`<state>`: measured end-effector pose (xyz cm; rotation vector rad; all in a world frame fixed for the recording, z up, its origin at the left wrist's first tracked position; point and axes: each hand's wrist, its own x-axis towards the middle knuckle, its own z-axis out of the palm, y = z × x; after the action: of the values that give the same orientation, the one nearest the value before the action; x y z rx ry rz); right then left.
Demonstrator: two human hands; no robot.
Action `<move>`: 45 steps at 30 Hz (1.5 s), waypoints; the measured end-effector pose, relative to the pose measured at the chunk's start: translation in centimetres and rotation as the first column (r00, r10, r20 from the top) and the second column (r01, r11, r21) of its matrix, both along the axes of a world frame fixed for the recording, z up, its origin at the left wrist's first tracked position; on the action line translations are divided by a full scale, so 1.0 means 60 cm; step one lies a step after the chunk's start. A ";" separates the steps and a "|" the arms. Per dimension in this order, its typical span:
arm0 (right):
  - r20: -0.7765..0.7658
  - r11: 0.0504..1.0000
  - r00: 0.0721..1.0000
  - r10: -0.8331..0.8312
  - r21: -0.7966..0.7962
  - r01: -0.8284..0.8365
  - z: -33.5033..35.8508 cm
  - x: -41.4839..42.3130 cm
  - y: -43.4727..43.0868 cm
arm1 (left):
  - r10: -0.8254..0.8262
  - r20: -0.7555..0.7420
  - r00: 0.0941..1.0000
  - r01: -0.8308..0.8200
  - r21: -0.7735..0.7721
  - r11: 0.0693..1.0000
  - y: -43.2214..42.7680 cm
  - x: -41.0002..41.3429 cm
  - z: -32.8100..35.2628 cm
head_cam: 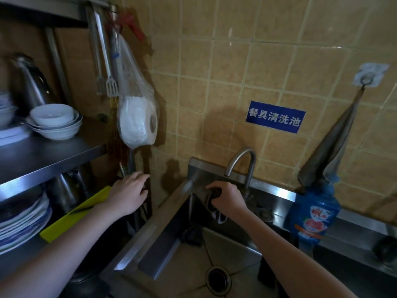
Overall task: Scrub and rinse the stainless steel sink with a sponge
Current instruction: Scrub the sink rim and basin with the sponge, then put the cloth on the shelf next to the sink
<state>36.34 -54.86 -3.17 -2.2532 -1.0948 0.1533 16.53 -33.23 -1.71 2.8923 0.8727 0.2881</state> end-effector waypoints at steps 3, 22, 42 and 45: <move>-0.014 1.000 1.000 0.021 -0.016 -0.022 0.014 -0.009 0.047 | 0.020 0.000 1.000 -0.020 -0.006 1.000 0.036 -0.025 0.009; 0.052 0.939 0.939 0.340 0.040 -0.342 0.101 -0.149 0.359 | 0.353 0.068 0.933 -0.358 0.080 0.930 0.212 -0.257 0.074; 0.264 0.866 0.839 0.476 0.025 -0.500 0.152 -0.310 0.700 | 0.493 0.061 0.868 -0.497 0.099 0.862 0.368 -0.409 0.088; 0.291 0.861 0.824 0.487 -0.002 -0.508 0.146 -0.309 0.753 | 0.488 0.056 0.871 -0.491 0.098 0.865 0.398 -0.408 0.082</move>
<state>17.79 -9.65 5.60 -1.9088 -1.8048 -0.0015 -7.94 -9.34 3.20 2.6980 1.6316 0.4283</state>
